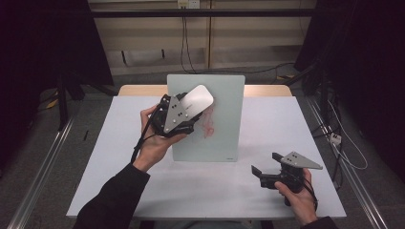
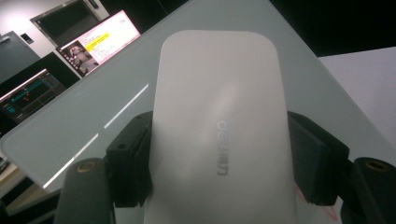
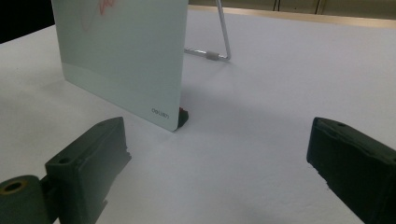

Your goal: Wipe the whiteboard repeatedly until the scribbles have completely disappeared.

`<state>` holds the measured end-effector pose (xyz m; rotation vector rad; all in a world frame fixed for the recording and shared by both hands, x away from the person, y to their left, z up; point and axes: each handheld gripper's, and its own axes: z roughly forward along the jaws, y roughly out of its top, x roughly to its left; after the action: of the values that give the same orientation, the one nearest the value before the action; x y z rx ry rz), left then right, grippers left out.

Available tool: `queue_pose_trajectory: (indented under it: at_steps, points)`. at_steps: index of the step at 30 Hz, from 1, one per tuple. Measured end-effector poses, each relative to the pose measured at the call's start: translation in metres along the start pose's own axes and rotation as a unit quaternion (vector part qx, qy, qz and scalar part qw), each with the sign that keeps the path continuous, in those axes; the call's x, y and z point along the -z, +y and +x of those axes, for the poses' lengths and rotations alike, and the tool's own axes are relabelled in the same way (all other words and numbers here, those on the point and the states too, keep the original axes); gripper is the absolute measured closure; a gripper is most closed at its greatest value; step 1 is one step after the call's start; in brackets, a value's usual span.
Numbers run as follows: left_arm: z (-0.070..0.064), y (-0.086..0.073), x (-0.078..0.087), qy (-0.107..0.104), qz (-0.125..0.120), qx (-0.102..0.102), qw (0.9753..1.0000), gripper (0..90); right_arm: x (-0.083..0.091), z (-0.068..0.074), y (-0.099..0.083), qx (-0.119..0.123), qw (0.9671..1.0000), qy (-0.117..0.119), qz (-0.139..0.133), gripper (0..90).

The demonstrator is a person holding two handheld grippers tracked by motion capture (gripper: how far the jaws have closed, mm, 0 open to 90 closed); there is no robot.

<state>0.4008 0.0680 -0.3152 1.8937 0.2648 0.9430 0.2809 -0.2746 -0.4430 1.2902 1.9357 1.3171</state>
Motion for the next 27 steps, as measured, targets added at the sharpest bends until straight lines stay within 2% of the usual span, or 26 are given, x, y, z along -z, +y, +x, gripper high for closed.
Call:
queue_pose_trajectory:
  at_steps: [5,17,27]
  points:
    - [0.001,-0.003,-0.008,0.0,0.003,-0.003,1.0,31.1,0.0,0.0,0.0,-0.001,1.0,0.0,-0.002,4.9]
    - [-0.005,-0.003,-0.012,0.004,0.01,-0.029,0.9995,31.1,0.001,0.001,0.0,0.0,1.0,0.0,0.0,4.8]
    - [-0.026,-0.011,-0.019,-0.017,0.015,-0.044,0.9988,31.1,0.001,0.0,0.0,0.002,1.0,0.001,-0.002,4.8]
